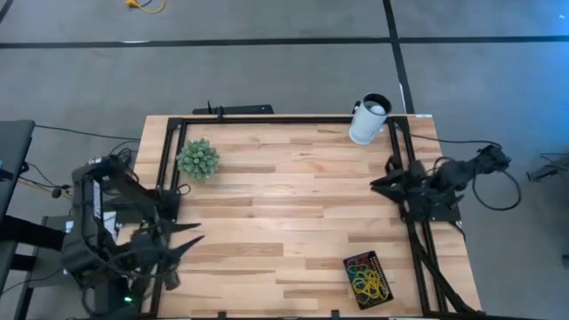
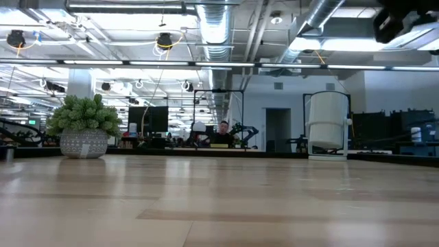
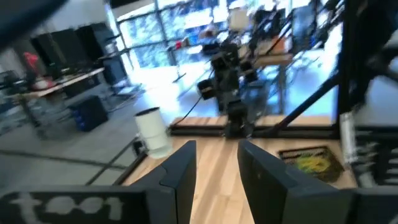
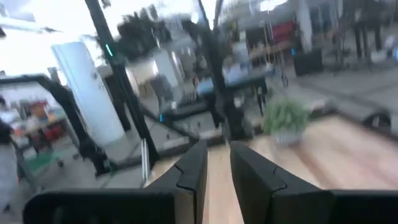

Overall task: Pick and place rubber bands into bin
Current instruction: Return to Home Position

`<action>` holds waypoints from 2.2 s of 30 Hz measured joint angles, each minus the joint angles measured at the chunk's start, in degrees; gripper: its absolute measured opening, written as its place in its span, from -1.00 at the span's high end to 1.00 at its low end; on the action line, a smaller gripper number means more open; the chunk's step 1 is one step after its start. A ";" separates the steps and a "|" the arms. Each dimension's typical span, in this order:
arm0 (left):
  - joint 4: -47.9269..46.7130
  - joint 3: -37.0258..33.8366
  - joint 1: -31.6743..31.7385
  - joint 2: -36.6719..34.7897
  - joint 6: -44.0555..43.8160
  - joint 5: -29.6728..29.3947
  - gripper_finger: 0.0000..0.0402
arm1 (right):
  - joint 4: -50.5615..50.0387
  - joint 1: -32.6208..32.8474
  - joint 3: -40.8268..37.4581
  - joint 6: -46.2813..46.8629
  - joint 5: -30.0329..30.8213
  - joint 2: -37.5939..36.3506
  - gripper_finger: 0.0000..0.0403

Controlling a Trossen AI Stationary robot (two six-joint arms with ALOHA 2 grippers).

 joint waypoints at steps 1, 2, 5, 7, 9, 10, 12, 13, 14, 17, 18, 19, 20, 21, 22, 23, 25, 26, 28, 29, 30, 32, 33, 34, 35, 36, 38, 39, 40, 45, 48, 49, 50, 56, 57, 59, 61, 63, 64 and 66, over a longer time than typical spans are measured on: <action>-0.19 -2.49 -0.51 -1.39 -2.23 -0.63 0.45 | -0.04 -0.01 0.17 -1.48 0.00 -1.58 0.67; -0.23 -5.83 -0.95 -3.38 -5.18 -1.44 0.45 | -0.22 0.00 0.03 -3.22 -0.17 -2.83 0.67; -0.32 -15.79 -1.03 -9.51 -13.14 -3.16 0.45 | -1.37 0.27 -1.88 -6.06 -0.10 -4.90 0.67; -0.39 -22.79 0.61 -13.79 -19.69 -2.56 0.45 | -2.55 0.24 -2.84 -5.42 -0.16 -5.61 0.67; 0.99 -30.35 2.22 -17.36 -24.60 -0.94 0.45 | -2.36 0.24 -3.46 -4.74 -0.15 -6.04 0.67; 2.12 -34.24 2.80 -18.81 -26.60 -0.08 0.45 | -2.38 0.24 -3.64 -4.72 -0.15 -6.02 0.67; 6.48 -40.99 4.20 -21.50 -29.92 0.36 0.45 | -2.59 0.18 -3.83 -5.24 -0.15 -5.98 0.67; 9.39 -43.83 5.17 -22.68 -30.86 0.32 0.45 | -2.48 0.17 -3.83 -5.88 -0.15 -5.99 0.67; 11.93 -46.31 6.28 -23.59 -31.00 0.80 0.45 | -2.44 0.17 -3.83 -6.52 -0.15 -6.00 0.67; 18.42 -51.52 9.55 -25.74 -27.92 4.21 0.45 | -2.60 0.17 -3.83 -8.60 -0.12 -5.98 0.67; 19.72 -52.57 10.75 -26.42 -26.48 5.07 0.45 | -2.54 0.17 -3.83 -9.29 0.02 -5.98 0.67; 20.55 -53.32 11.92 -26.97 -25.01 5.74 0.45 | -2.53 0.17 -3.83 -10.04 0.34 -5.98 0.67; 21.01 -53.81 13.09 -27.55 -23.69 6.65 0.45 | -2.52 0.17 -3.83 -10.65 1.04 -5.98 0.67; 20.91 -54.07 14.21 -28.29 -22.38 7.25 0.45 | -2.49 0.17 -3.83 -10.86 1.89 -5.98 0.67; 20.99 -54.16 15.35 -29.16 -21.01 7.47 0.45 | -2.48 0.17 -3.83 -10.85 2.98 -5.98 0.67; 21.48 -54.16 16.22 -29.96 -19.42 7.47 0.45 | -2.47 0.17 -3.83 -10.83 4.00 -5.98 0.67; 23.59 -54.16 17.68 -31.61 -15.06 7.52 0.45 | -2.04 0.17 -3.83 -10.85 5.22 -5.98 0.67; 25.27 -54.16 18.26 -32.39 -11.98 7.59 0.45 | -1.76 0.17 -3.83 -10.83 5.59 -5.98 0.67; 29.99 -54.16 19.26 -33.52 -4.95 7.58 0.45 | -1.54 0.17 -3.83 -10.87 5.75 -5.98 0.67; 32.72 -54.16 19.64 -33.92 -0.68 7.66 0.45 | -1.15 0.17 -3.83 -10.93 5.84 -5.98 0.67; 35.70 -54.16 20.07 -34.22 4.15 8.10 0.45 | -0.68 0.13 -3.83 -10.93 5.84 -5.98 0.67; 41.24 -54.16 21.22 -34.64 13.94 10.13 0.45 | -0.30 0.13 -3.83 -10.86 5.84 -5.98 0.67; 43.62 -54.17 21.96 -34.84 17.72 11.13 0.45 | 0.11 0.13 -3.84 -10.92 5.84 -5.96 0.67; 46.07 -54.18 22.92 -35.16 20.80 11.78 0.45 | 0.98 0.13 -3.85 -11.37 5.86 -5.96 0.67; 48.72 -54.18 24.08 -35.49 23.77 12.48 0.45 | 1.93 0.13 -3.85 -12.04 5.85 -5.98 0.67; 51.36 -54.18 25.40 -35.84 26.86 13.89 0.45 | 2.81 0.13 -3.85 -12.71 5.84 -5.98 0.67; 57.41 -54.18 28.46 -36.38 35.14 19.45 0.45 | 3.58 0.13 -3.85 -13.34 5.84 -5.98 0.67; 61.62 -54.18 30.15 -36.45 40.19 23.06 0.45 | 3.69 0.13 -3.85 -13.33 5.84 -5.98 0.67; 66.06 -54.18 31.89 -36.39 45.66 27.00 0.45 | 3.63 0.13 -3.85 -13.21 5.84 -5.98 0.67; 80.19 -54.18 39.41 -36.53 69.60 47.40 0.45 | 3.37 0.13 -3.85 -13.22 5.84 -5.76 0.67; 77.07 -54.18 41.11 -40.19 71.74 47.68 0.45 | 3.41 0.13 -3.85 -13.83 5.84 -5.76 0.67; 74.66 -54.18 41.19 -42.01 70.83 46.23 0.45 | 3.20 0.13 -3.85 -13.81 5.82 -5.76 0.67; 72.06 -54.18 41.18 -43.91 69.16 44.90 0.45 | 2.78 0.13 -3.85 -13.75 5.82 -5.76 0.67; 64.55 -59.31 39.18 -56.54 59.54 44.18 0.45 | -3.13 0.13 -3.85 -8.91 5.71 -5.76 0.67; 66.18 -61.59 38.82 -58.78 59.56 44.27 0.45 | -3.54 0.13 -3.85 -7.87 5.64 -5.76 0.67; 72.09 -67.01 38.45 -62.25 61.75 44.51 0.45 | -3.65 0.15 -3.85 -6.41 5.58 -5.76 0.67; 79.39 -73.49 38.43 -65.34 66.70 45.56 0.45 | -3.60 0.17 -3.85 -6.01 5.58 -5.78 0.67; 87.71 -79.79 38.41 -68.08 69.97 48.25 0.45 | -4.10 0.17 -3.85 -5.88 5.40 -5.78 0.67; 91.50 -82.70 38.41 -69.28 70.49 49.55 0.45 | -4.40 0.17 -3.85 -5.76 4.95 -5.78 0.67; 98.50 -88.11 38.41 -70.98 70.55 52.59 0.45 | -5.15 0.17 -3.85 -5.64 3.62 -5.78 0.67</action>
